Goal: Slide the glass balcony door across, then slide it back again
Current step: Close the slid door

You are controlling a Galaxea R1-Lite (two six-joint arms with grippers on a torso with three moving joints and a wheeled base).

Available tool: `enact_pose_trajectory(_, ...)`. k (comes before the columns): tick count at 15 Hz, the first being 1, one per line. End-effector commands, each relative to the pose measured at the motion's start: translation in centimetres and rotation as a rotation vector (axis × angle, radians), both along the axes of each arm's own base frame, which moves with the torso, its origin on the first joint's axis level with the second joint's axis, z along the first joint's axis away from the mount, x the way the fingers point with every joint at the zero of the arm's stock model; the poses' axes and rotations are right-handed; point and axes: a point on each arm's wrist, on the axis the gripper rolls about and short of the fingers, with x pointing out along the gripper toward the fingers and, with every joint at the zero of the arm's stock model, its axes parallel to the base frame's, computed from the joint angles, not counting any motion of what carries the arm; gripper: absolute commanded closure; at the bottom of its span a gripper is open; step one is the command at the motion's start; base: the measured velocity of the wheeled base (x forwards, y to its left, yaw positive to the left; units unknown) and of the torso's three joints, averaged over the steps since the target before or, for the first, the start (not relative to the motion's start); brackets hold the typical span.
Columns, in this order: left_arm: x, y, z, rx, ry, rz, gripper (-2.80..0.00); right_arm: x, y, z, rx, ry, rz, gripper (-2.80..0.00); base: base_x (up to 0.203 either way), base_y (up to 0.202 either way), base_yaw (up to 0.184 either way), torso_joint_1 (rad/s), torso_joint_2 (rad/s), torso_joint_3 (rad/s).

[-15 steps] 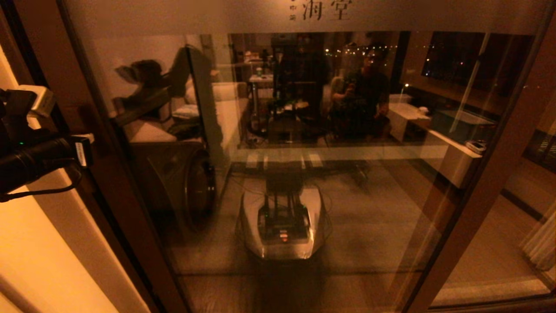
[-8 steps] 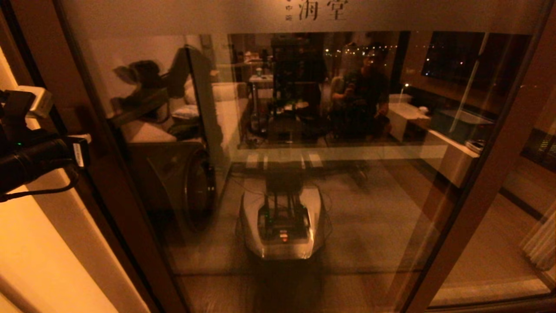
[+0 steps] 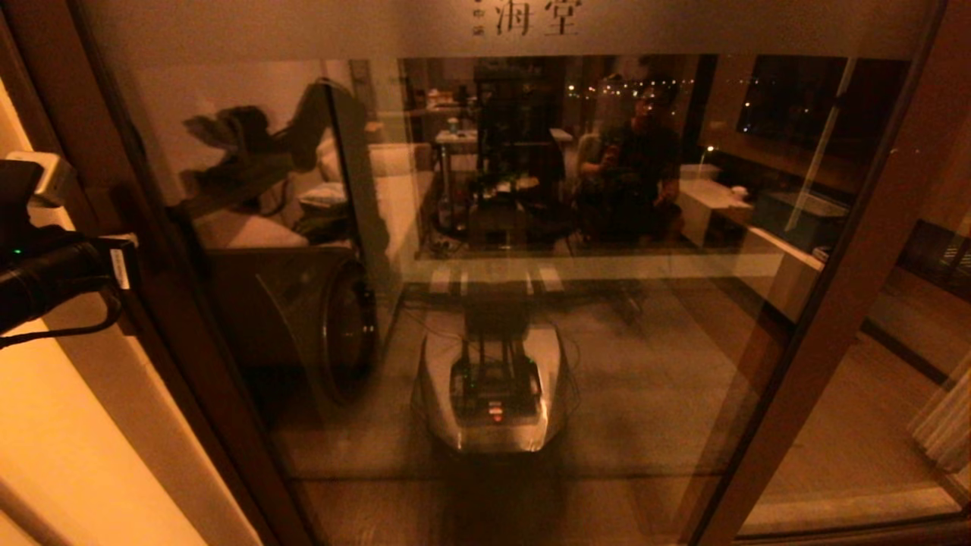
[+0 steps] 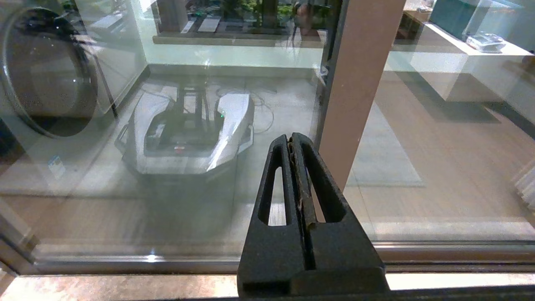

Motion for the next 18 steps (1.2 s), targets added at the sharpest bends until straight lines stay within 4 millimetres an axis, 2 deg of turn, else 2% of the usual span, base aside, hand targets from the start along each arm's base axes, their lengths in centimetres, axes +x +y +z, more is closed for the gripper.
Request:
enact_pose_trajectory(1, 0.1, 0.1, -0.1, 0.004, -0.012, -0.004, 0.00, 0.0, 0.0, 0.0, -0.001, 0.001, 0.001, 0.00, 0.000, 0.000, 0.000, 0.000, 0.00, 0.000)
enact_pose_trajectory(5, -0.3, -0.1, 0.6, -0.006, -0.037, -0.056, 0.00, 0.0, 0.0, 0.0, -0.001, 0.001, 0.001, 0.00, 0.000, 0.000, 0.000, 0.000, 0.00, 0.000)
enact_pose_trajectory(10, -3.1, -1.3, 3.1, -0.089, -0.119, -0.178, 0.00, 0.0, 0.0, 0.0, -0.001, 0.001, 0.001, 0.00, 0.000, 0.000, 0.000, 0.000, 0.00, 0.000)
enact_pose_trajectory(12, -4.2, -1.2, 3.3, -0.117, -0.110, -0.170, 0.00, 0.0, 0.0, 0.0, -0.001, 0.001, 0.001, 0.00, 0.000, 0.000, 0.000, 0.000, 0.00, 0.000)
enact_pose_trajectory(14, -5.2, 0.0, 2.9, -0.143, -0.102, -0.151, 0.00, 0.0, 0.0, 0.0, -0.001, 0.001, 0.001, 0.00, 0.000, 0.000, 0.000, 0.000, 0.00, 0.000)
enact_pose_trajectory(16, -6.3, 2.6, 2.5, -0.159, -0.087, -0.115, 0.00, 0.0, 0.0, 0.0, -0.001, 0.001, 0.001, 0.00, 0.000, 0.000, 0.000, 0.000, 0.00, 0.000)
enact_pose_trajectory(18, -7.3, 4.6, 1.1, -0.213, -0.029, -0.121, 0.00, 0.0, 0.0, 0.0, -0.001, 0.001, 0.001, 0.00, 0.000, 0.000, 0.000, 0.000, 0.00, 0.000)
